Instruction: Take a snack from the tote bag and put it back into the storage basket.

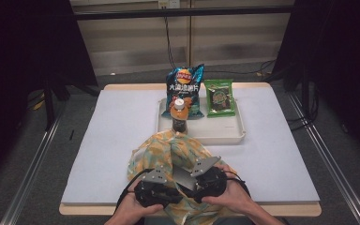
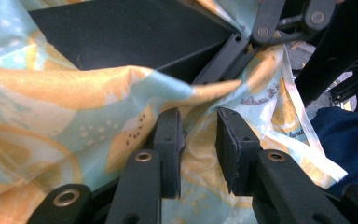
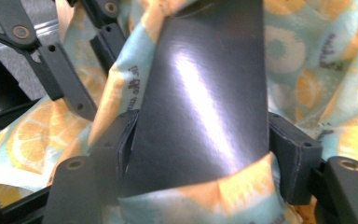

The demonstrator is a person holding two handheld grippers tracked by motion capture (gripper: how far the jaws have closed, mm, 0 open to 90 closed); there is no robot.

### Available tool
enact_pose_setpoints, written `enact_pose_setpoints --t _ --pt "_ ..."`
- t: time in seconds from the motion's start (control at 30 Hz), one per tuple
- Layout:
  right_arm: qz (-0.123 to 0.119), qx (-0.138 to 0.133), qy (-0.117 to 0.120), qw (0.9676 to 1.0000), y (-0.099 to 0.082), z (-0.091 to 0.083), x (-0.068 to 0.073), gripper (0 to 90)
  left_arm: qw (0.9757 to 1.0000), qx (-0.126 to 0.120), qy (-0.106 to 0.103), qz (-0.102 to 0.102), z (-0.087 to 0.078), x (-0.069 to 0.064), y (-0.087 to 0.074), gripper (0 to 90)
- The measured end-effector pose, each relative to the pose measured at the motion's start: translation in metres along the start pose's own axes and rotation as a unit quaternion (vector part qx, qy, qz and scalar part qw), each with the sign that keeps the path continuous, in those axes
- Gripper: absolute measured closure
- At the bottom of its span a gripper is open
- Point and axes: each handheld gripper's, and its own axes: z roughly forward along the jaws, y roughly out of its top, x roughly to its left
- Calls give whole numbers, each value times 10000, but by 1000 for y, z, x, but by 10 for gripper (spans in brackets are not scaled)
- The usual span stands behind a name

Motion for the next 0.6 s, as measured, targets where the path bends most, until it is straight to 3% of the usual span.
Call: enact_pose_setpoints --t 0.13,0.27,0.47,0.53,0.6 --pt "170 -196 168 9995 -6 -8 -3 278 10000 -23 -17 1 -2 1 1 703" --pt "250 -527 162 9982 -4 -29 -6 239 10000 -21 -20 3 -1 1 1 700" --pt "253 -321 229 9989 -19 -34 -8 235 10000 24 -1 -4 1 1 2 699" --pt "246 -264 250 9990 -23 -34 -10 260 10000 44 7 -9 1 1 2 699" --pt "248 -222 302 9990 -24 -34 -9 357 10000 5 -27 -66 2 1 2 699"
